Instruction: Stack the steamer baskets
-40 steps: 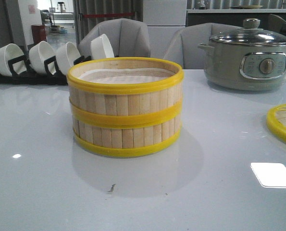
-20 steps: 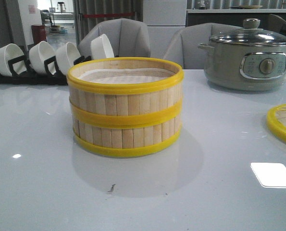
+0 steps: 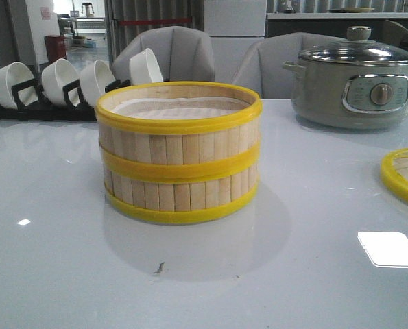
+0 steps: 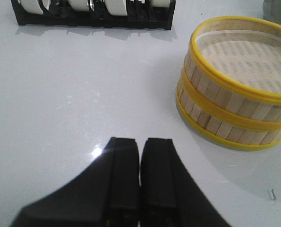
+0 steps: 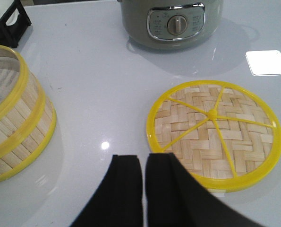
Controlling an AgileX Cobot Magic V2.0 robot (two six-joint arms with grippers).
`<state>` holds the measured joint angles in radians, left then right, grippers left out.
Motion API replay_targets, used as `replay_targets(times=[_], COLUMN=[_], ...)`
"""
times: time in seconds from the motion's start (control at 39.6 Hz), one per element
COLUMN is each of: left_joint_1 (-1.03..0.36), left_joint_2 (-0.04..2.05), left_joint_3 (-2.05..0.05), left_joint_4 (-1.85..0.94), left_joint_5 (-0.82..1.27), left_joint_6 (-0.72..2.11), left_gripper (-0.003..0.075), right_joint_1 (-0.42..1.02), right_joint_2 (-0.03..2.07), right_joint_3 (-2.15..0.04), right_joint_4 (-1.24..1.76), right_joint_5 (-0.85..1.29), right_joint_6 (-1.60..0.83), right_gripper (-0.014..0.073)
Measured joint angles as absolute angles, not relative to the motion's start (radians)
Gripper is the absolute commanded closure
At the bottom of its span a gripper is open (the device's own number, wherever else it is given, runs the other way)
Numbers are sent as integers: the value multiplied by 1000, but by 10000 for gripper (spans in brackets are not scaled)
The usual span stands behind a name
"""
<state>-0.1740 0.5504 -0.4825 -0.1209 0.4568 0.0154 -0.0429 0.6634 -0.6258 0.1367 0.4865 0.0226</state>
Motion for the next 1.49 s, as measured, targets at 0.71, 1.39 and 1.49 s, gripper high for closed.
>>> replay_targets(times=[0.71, 1.39, 1.49], left_joint_1=[-174, -174, -174], left_joint_2=[550, 550, 550], left_joint_3=[-483, -483, -483], left_joint_4=[-121, -121, -121], left_joint_5=[455, 455, 455], left_joint_6=[13, 13, 13], left_gripper=[634, 634, 634], right_joint_1=[-66, -219, -231], right_joint_2=[959, 1610, 1654], right_joint_3=[-694, -1158, -1194], right_joint_4=[123, 77, 66], right_joint_5=[468, 577, 596], right_joint_6=[23, 23, 23], right_gripper=[202, 202, 202])
